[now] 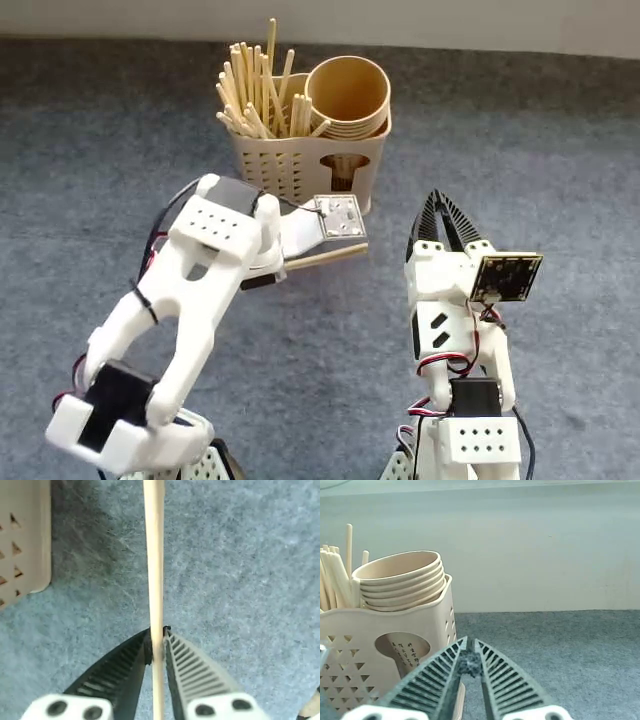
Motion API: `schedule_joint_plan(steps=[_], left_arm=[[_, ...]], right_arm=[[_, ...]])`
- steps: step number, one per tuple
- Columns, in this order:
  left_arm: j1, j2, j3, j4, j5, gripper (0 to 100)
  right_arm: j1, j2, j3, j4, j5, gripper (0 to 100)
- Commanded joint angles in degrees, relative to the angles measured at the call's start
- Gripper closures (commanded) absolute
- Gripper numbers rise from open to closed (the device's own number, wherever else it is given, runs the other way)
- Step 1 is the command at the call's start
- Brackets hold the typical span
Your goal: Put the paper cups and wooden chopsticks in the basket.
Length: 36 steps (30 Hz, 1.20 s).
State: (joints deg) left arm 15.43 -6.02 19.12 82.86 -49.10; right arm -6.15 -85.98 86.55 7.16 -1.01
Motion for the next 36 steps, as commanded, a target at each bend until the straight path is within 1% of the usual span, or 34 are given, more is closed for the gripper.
schedule_joint_plan(steps=[1, 7, 10, 21, 26, 34, 36], left_arm=[[-0.57, -7.87, -1.71, 0.53, 5.27, 96], [-0.48, -13.67, -1.80, 0.53, 10.90, 97], [-0.48, -16.92, -1.80, 0.53, 13.80, 100], [-0.40, -30.37, -1.80, 0.26, 23.12, 99], [-0.75, -35.12, 1.89, -5.27, 25.93, 99], [-0.75, -46.64, 10.42, -14.95, 26.02, 99], [-0.75, -48.57, 11.38, -16.79, 28.57, 99]], right_arm=[[-0.48, -0.48, -0.57, -0.48, 0.70, 98.9], [-0.31, -0.48, -0.57, -0.48, 0.70, 98.9], [-0.31, -0.48, -0.57, -0.48, 0.70, 98.9], [-0.31, -0.48, -0.57, -0.48, 0.70, 98.9], [-0.31, -0.57, -0.57, -0.48, 0.70, 98.9], [-0.31, -0.57, -0.57, -0.48, 0.70, 98.9], [-0.31, -0.57, -0.57, -0.48, 0.70, 98.9]])
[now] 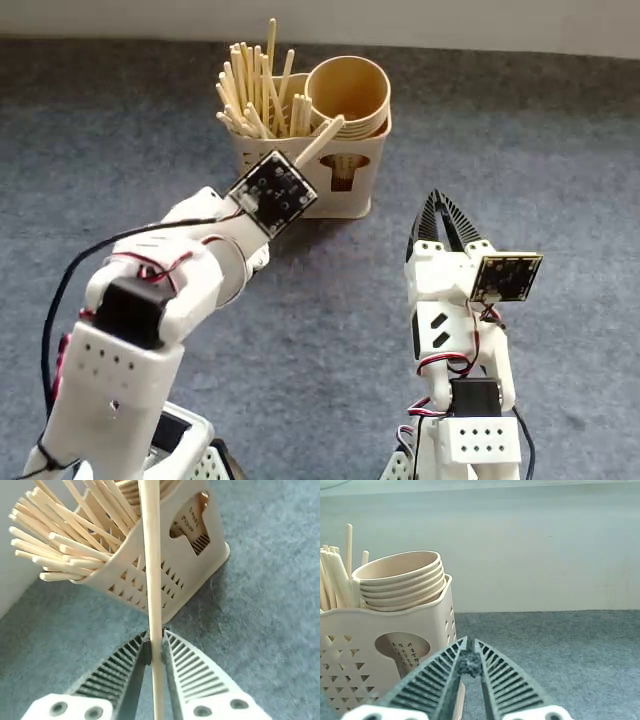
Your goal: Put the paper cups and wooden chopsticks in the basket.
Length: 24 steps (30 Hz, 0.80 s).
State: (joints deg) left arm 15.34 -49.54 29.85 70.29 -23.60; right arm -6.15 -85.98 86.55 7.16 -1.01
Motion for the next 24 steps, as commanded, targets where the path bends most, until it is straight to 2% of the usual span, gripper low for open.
schedule_joint_plan(steps=[1, 12, 24], left_arm=[[-0.66, -5.85, 1.01, -5.10, 4.84, 99], [-0.75, -10.86, 2.07, -14.77, 15.65, 99], [-0.75, -10.86, 2.07, -30.42, 23.56, 99]], right_arm=[[-0.31, -0.57, -0.57, -0.48, 0.70, 98.9], [-0.31, -0.57, -0.57, -0.48, 0.70, 98.9], [-0.31, -0.66, -0.57, -0.48, 0.70, 98.9]])
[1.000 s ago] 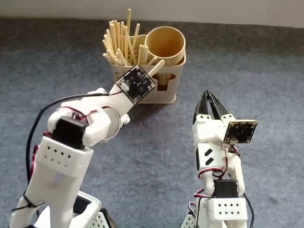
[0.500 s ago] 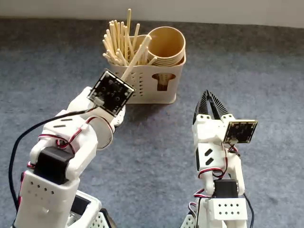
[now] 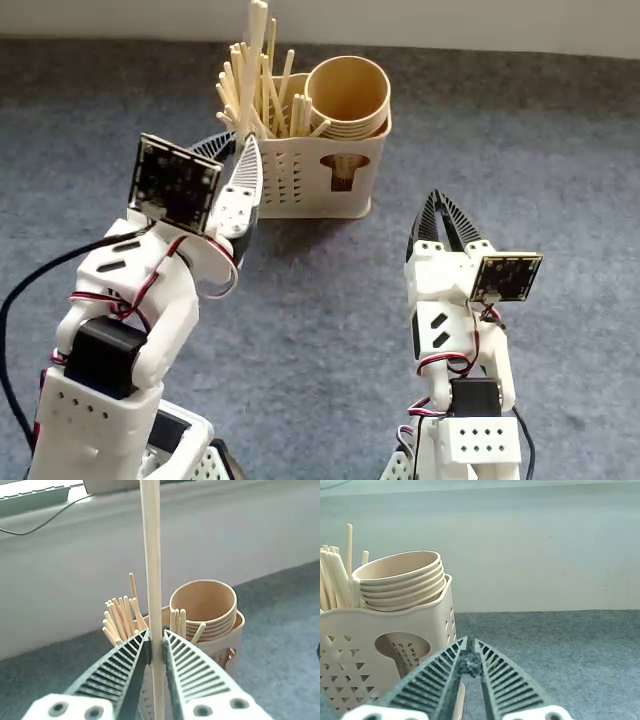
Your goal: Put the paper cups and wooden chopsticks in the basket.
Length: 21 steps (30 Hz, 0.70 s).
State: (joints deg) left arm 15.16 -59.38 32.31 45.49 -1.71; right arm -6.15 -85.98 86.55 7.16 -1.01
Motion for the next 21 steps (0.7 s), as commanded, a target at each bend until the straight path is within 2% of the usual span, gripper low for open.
schedule_joint_plan(steps=[1, 8, 16, 21], left_arm=[[-0.57, -0.92, -0.40, -6.95, 1.67, 99], [-0.57, -0.48, 0.04, -16.44, 1.67, 99], [-0.57, -0.31, 7.69, -34.73, 1.32, 99], [-0.57, 2.07, 9.45, -38.95, 1.32, 99]], right_arm=[[-0.31, -0.66, -0.57, -0.48, 0.70, 98.9], [-0.31, -0.66, -0.57, -0.48, 0.70, 98.9], [-0.31, -0.57, -0.57, -0.48, 0.70, 98.9], [-0.40, -0.48, -0.57, -0.48, 0.79, 98.9]])
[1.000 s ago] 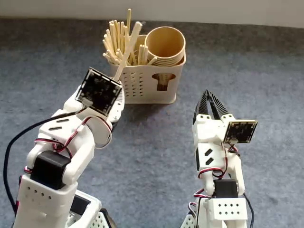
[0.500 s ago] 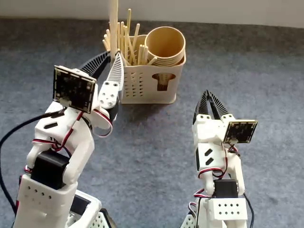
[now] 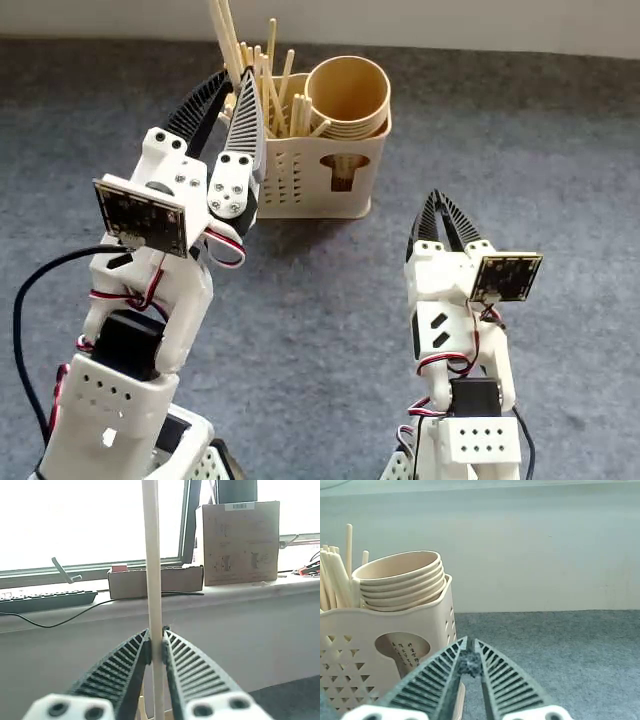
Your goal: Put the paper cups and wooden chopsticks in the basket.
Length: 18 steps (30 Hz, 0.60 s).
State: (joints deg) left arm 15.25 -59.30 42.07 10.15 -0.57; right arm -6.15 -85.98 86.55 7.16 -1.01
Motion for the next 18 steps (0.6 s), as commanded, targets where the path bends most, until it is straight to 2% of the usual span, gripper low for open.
schedule_joint_plan(steps=[1, 7, 12, 18], left_arm=[[-0.75, 3.65, -0.75, -4.04, 0.18, 99], [-4.09, 18.42, -7.52, -8.70, 0.44, 99], [-5.93, 30.99, -13.58, -8.88, 0.26, 99], [-7.16, 37.58, -13.85, -8.88, 0.26, 99]], right_arm=[[-0.48, -0.48, -0.57, -0.48, 0.79, 98.9], [-0.48, -0.48, -0.57, -0.48, 0.97, 98.9], [-0.57, -0.48, -0.57, -0.48, 4.31, 98.9], [-0.57, -0.48, -0.57, -0.48, 4.40, 98.9]])
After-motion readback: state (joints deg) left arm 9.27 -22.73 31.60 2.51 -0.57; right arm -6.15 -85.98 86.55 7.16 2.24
